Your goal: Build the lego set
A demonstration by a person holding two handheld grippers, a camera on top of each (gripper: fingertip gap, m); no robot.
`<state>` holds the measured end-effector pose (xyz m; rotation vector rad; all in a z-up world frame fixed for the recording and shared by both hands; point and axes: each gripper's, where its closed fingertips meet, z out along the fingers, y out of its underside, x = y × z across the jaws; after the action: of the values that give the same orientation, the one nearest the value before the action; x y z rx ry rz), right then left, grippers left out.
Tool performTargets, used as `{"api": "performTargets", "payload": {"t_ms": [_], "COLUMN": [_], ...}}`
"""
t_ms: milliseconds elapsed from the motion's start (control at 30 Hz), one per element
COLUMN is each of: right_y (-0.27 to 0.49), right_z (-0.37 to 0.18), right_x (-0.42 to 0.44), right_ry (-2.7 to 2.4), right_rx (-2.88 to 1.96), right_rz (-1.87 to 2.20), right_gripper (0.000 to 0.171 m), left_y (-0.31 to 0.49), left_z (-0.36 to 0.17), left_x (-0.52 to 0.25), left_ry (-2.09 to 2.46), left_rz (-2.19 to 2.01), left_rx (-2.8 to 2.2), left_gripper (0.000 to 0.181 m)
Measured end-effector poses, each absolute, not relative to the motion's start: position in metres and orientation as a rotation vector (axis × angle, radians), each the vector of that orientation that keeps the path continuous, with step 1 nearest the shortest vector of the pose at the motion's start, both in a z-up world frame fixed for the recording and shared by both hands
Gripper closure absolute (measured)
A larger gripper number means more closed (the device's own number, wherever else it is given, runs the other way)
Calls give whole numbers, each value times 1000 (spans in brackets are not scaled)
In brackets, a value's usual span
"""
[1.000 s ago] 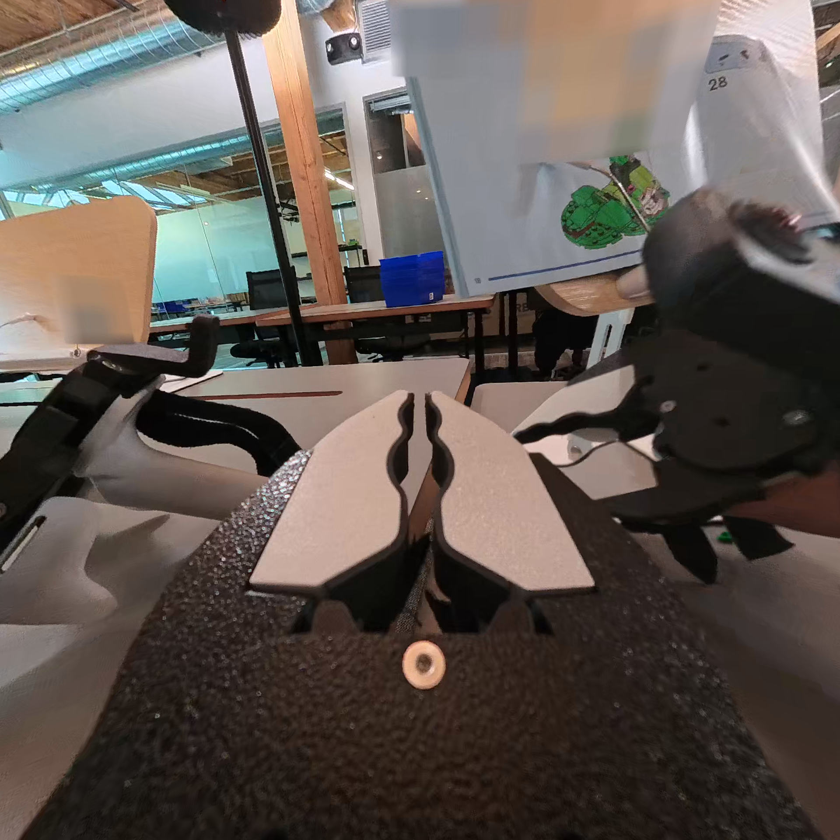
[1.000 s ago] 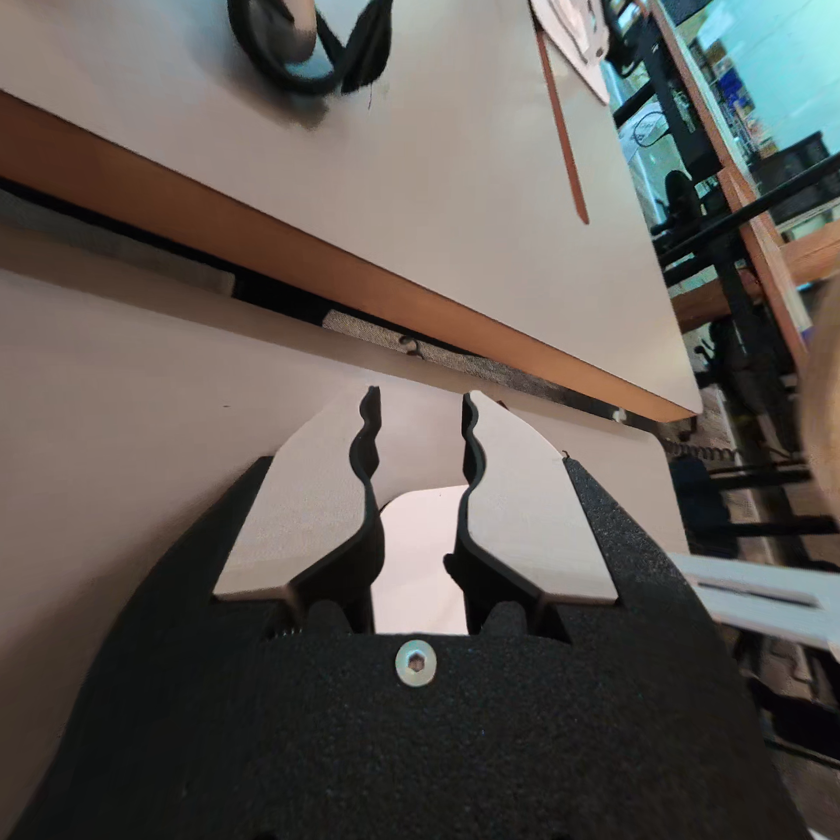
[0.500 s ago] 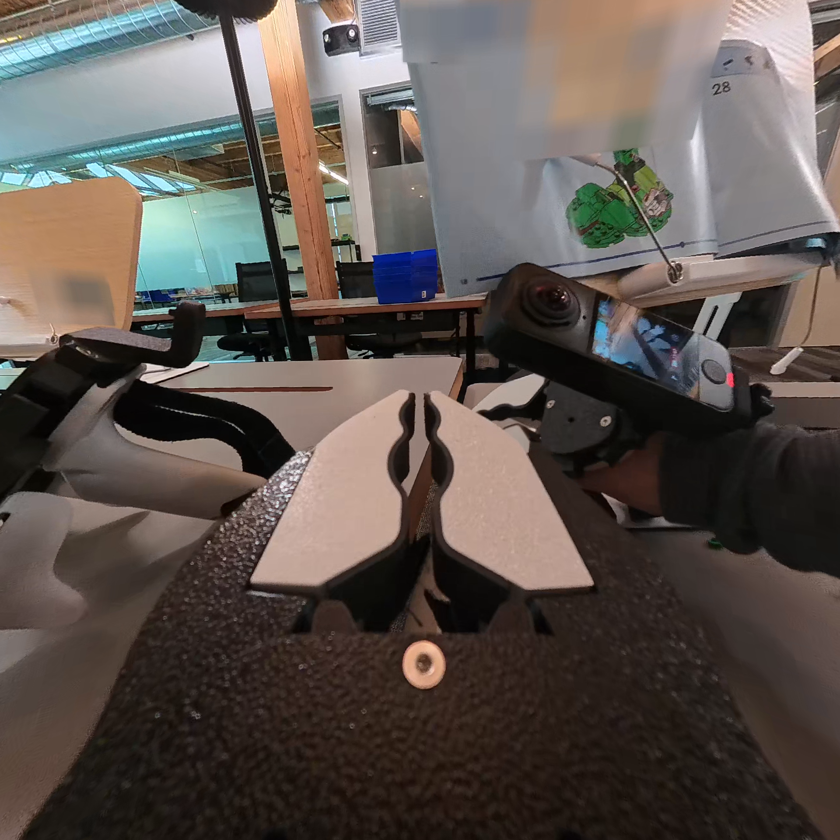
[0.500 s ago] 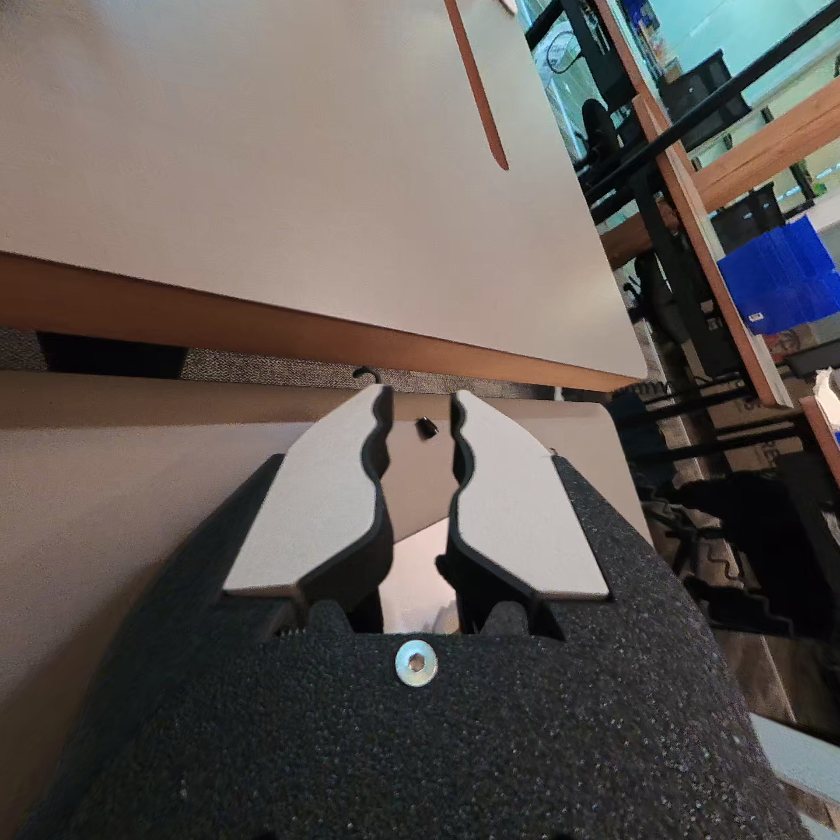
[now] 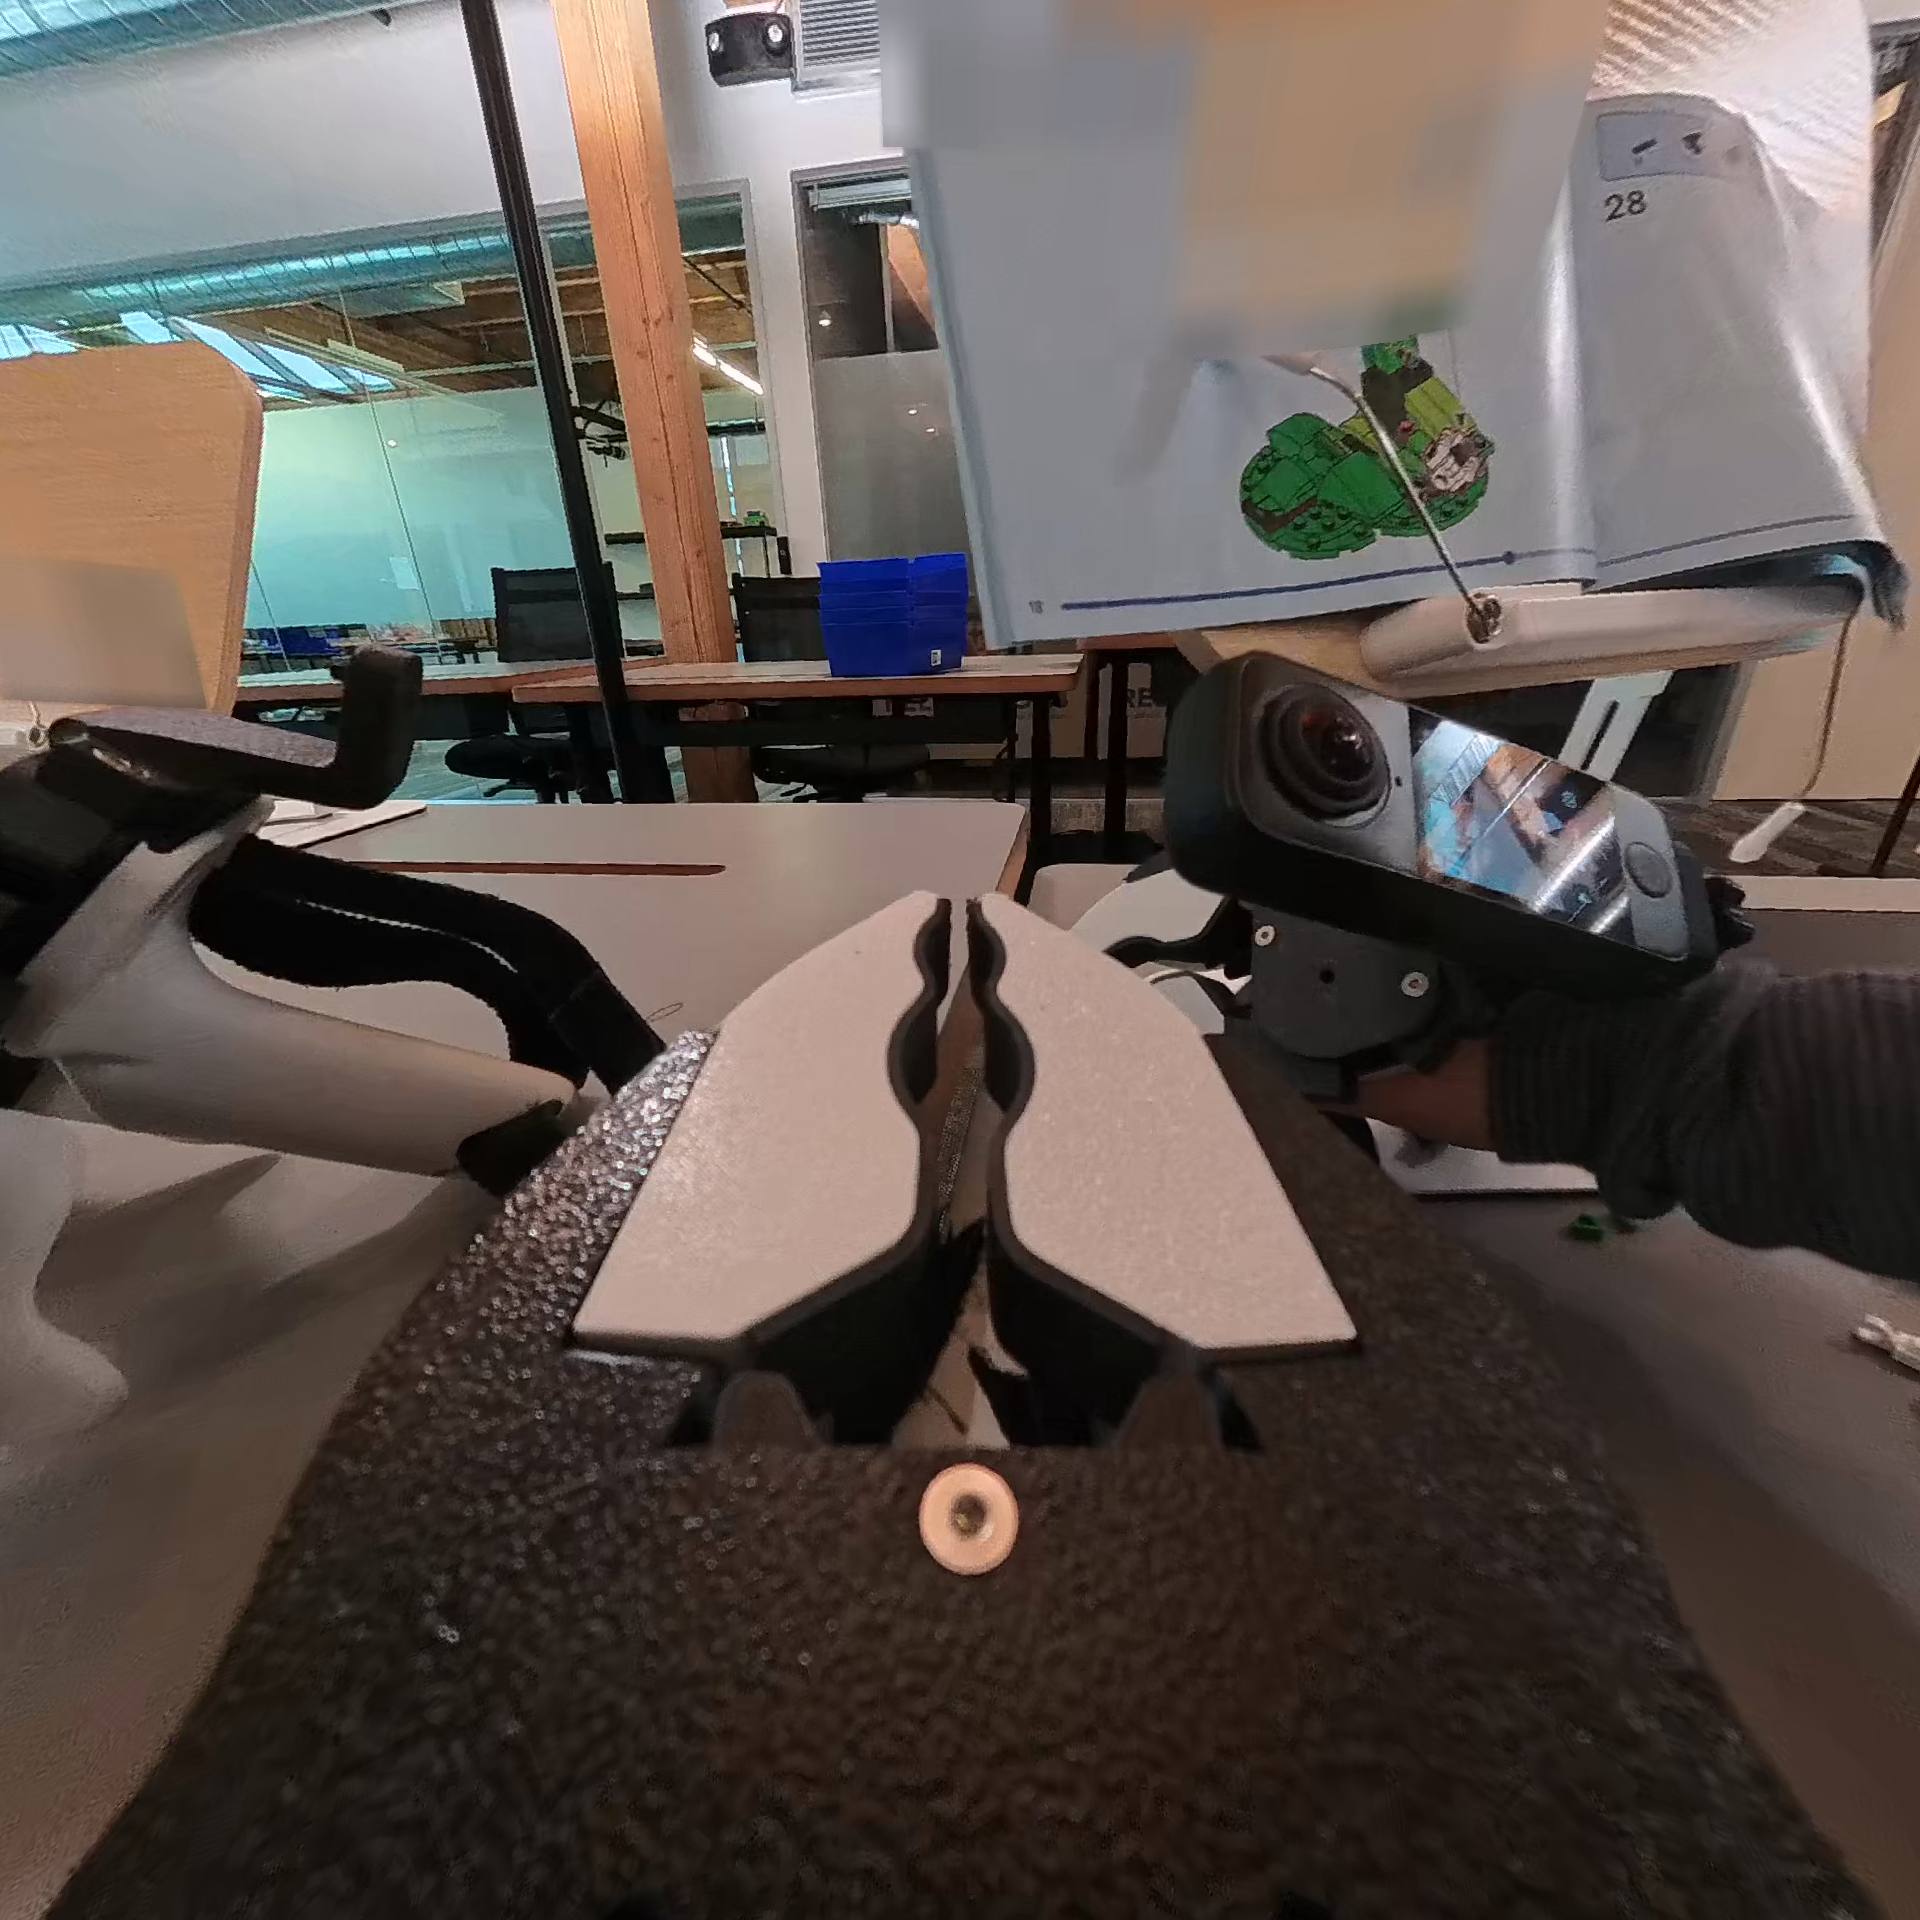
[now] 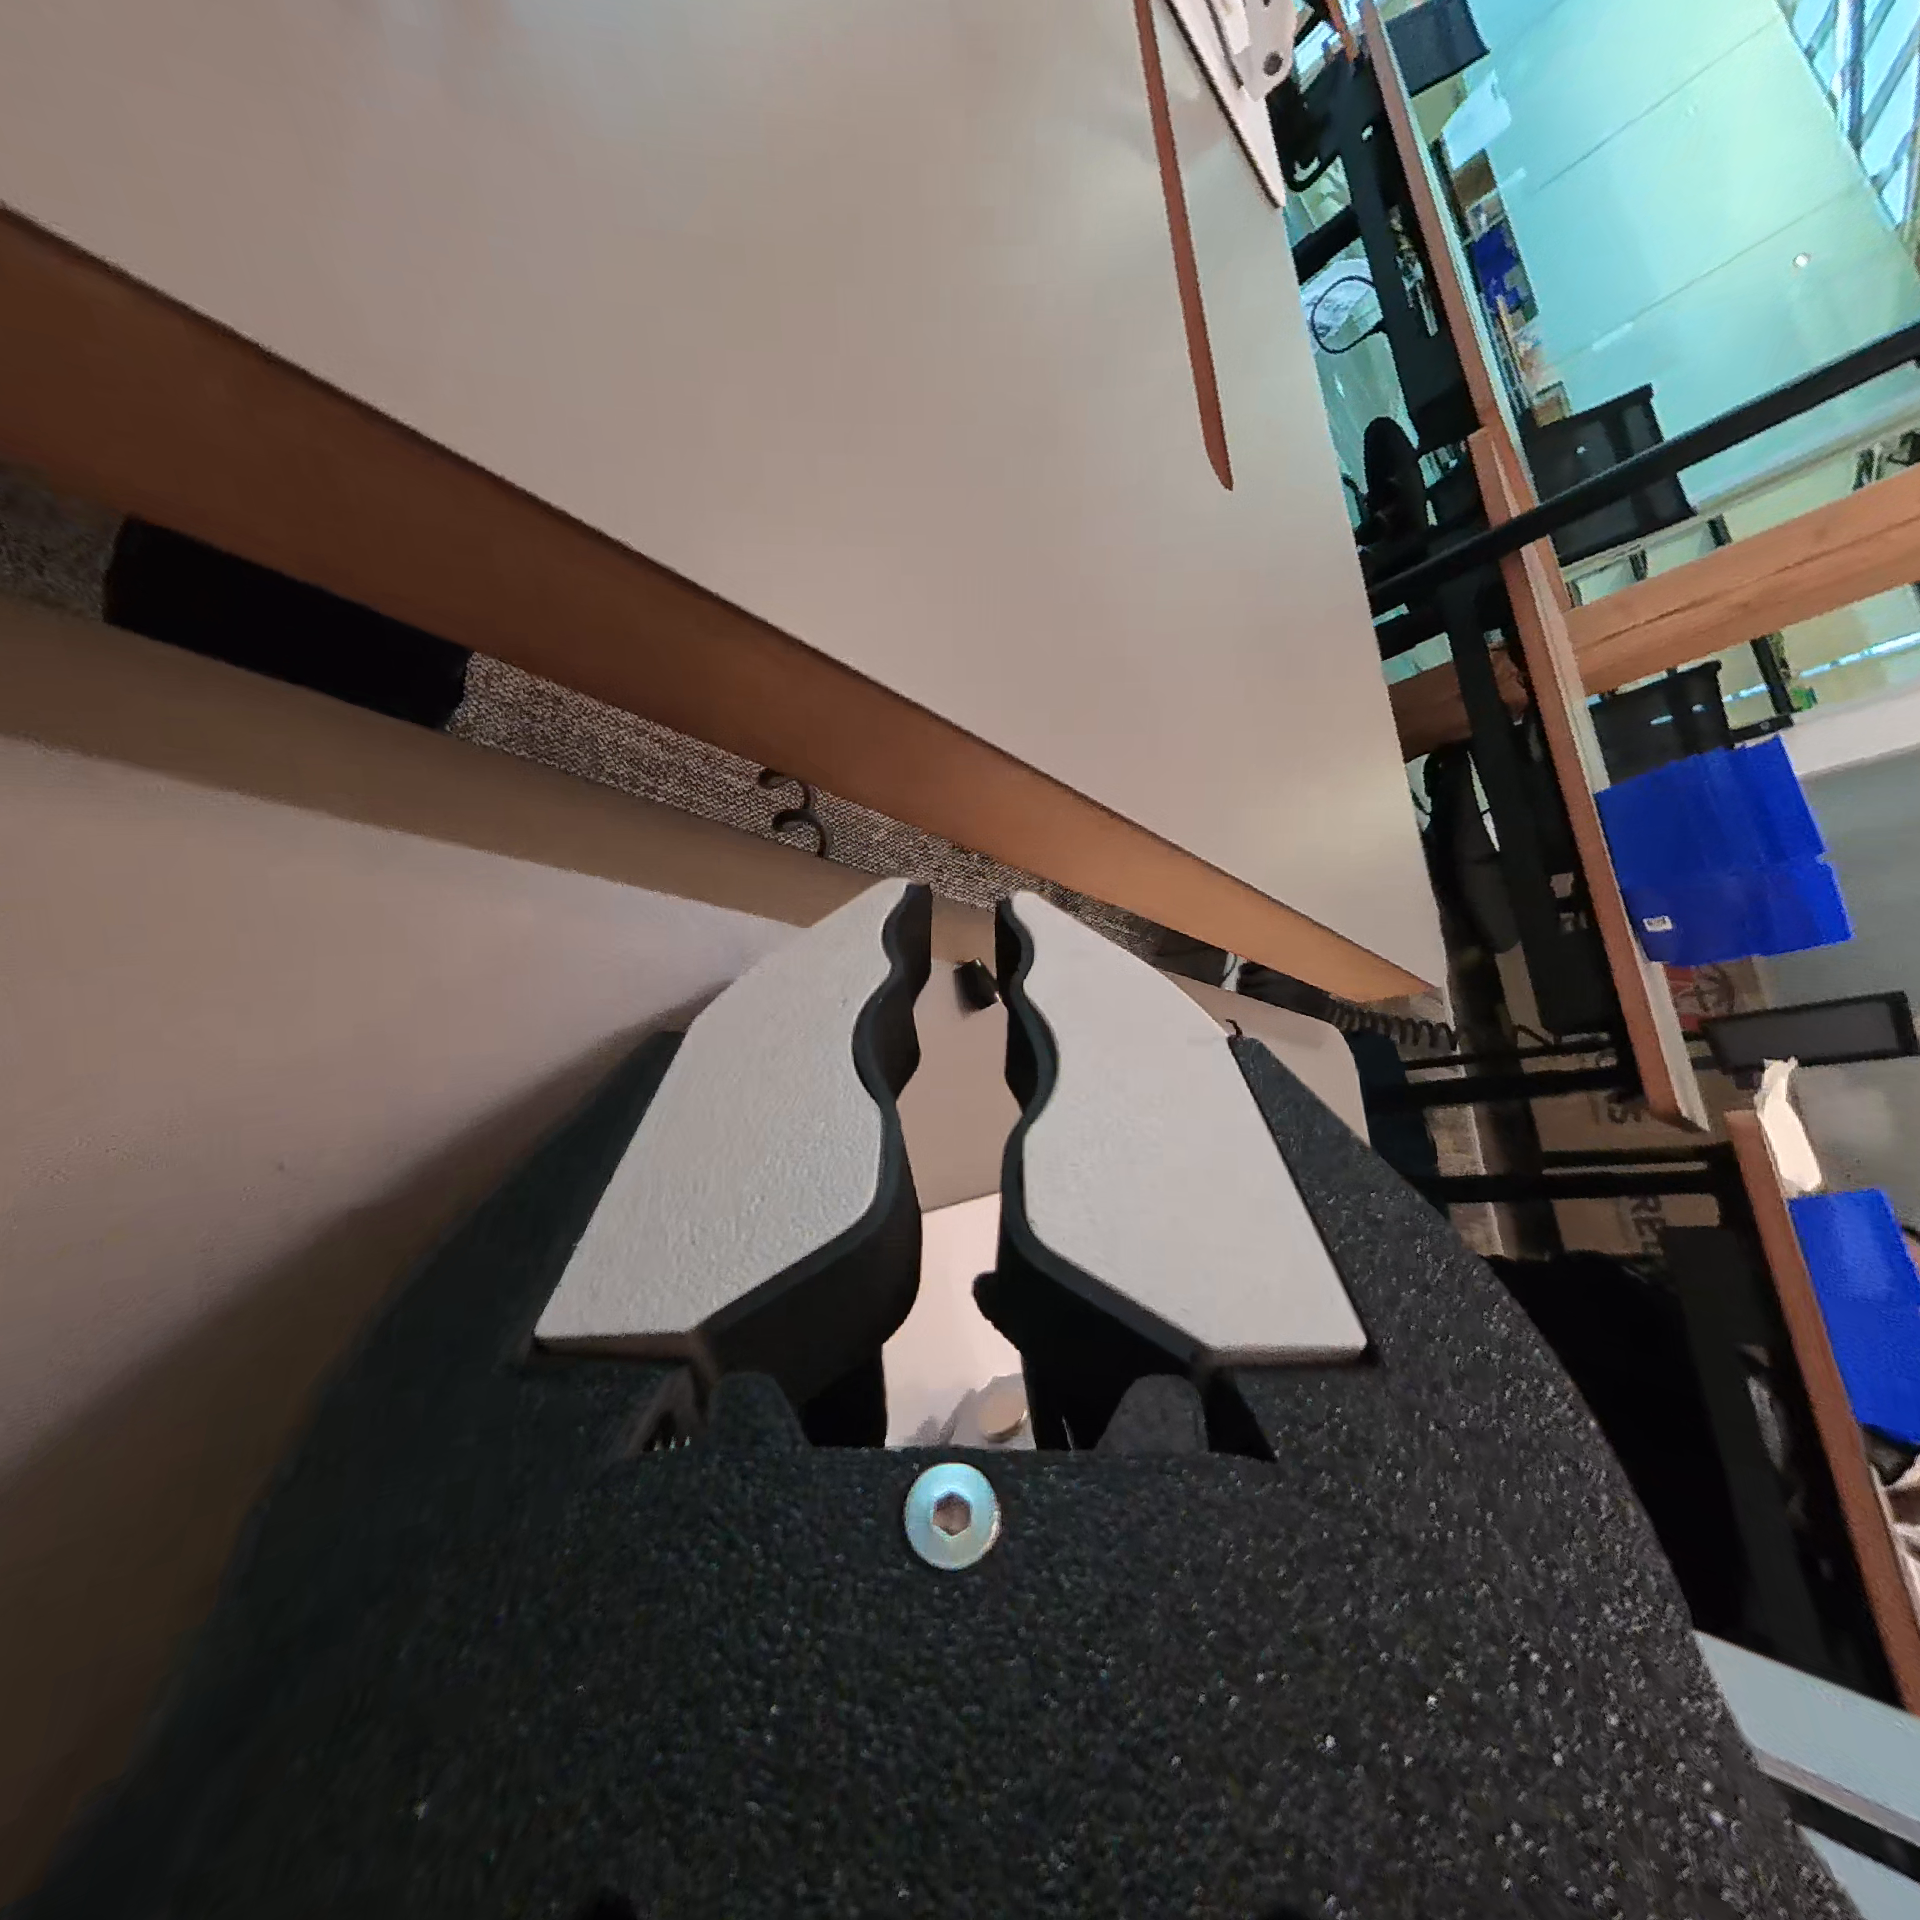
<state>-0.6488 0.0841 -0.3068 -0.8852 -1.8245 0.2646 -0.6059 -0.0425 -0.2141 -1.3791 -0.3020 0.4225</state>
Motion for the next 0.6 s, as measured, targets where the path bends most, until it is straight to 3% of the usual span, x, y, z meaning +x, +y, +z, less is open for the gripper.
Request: {"api": "performTargets", "payload": {"t_ms": [600], "right_y": [103], "right_z": [-325], "right_x": [-656], "right_ry": [-2000], "right_rx": [-1116], "right_rz": [314], "right_gripper": [148], "left_y": [-41], "left_z": [-213], "left_x": [-606], "left_ry": [-317], "left_rz": [382], "left_rx": [-1368], "left_gripper": [179]}}
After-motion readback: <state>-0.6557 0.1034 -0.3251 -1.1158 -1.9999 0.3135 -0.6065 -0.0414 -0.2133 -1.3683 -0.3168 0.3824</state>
